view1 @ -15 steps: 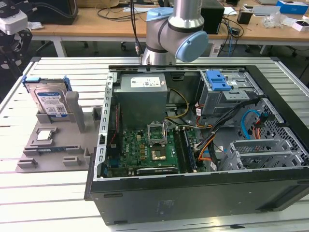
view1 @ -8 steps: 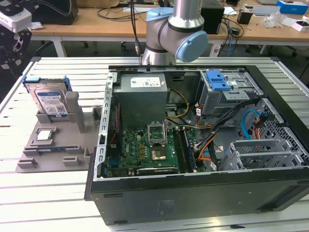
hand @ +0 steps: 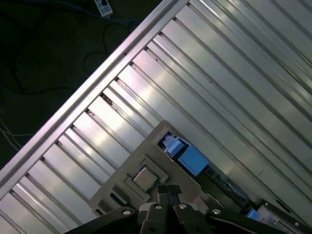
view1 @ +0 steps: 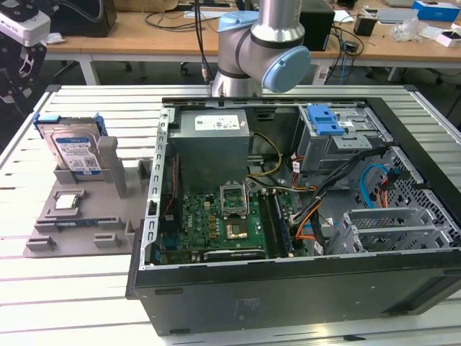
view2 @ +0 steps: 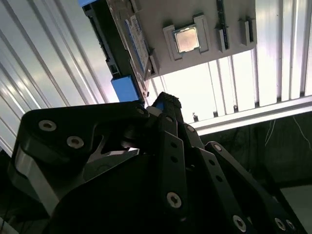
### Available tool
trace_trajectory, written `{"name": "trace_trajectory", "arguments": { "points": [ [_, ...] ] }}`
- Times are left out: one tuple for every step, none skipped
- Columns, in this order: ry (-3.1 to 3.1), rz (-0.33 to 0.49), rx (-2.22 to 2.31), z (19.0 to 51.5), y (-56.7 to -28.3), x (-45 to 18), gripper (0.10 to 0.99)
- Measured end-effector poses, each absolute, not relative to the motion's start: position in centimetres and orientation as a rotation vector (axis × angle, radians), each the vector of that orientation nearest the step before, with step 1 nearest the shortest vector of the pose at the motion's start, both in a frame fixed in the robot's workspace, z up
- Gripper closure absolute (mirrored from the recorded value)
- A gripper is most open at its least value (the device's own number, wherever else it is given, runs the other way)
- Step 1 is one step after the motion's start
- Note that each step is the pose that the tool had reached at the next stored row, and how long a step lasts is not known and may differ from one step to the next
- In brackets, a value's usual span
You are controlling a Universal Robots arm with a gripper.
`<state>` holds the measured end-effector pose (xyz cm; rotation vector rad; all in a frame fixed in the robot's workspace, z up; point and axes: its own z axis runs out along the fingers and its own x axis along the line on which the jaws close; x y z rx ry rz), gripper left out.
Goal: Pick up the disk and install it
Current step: 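Pick up the disk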
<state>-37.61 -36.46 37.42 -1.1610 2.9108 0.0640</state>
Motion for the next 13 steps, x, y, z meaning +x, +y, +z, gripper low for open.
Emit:
{"name": "trace_trajectory", "arguments": {
  "points": [
    [2.905, 0.064, -1.176, 37.42, -36.47, -37.61, 0.98],
    [2.9, 0.064, -1.189, 37.42, -36.47, -37.61, 0.98],
    [2.892, 0.064, -1.208, 37.42, -36.46, -37.61, 0.98],
    [2.887, 0.064, -1.22, 37.43, -36.46, -37.61, 0.98],
    [2.879, 0.064, -1.241, 37.42, -36.46, -37.61, 0.98],
    [2.872, 0.064, -1.257, 37.42, -36.46, -37.61, 0.98],
    [2.863, 0.064, -1.279, 37.43, -36.46, -37.61, 0.98],
    [2.856, 0.065, -1.294, 37.43, -36.46, -37.61, 0.98],
    [2.85, 0.065, -1.308, 37.43, -36.46, -37.61, 0.98],
    [2.844, 0.065, -1.323, 37.42, -36.46, -37.61, 0.98],
    [2.837, 0.065, -1.337, 37.42, -36.46, -37.61, 0.98],
    [2.824, 0.065, -1.365, 37.42, -36.46, -37.61, 0.98],
    [2.812, 0.065, -1.39, 37.42, -36.47, -37.61, 0.98]
  ]
}}
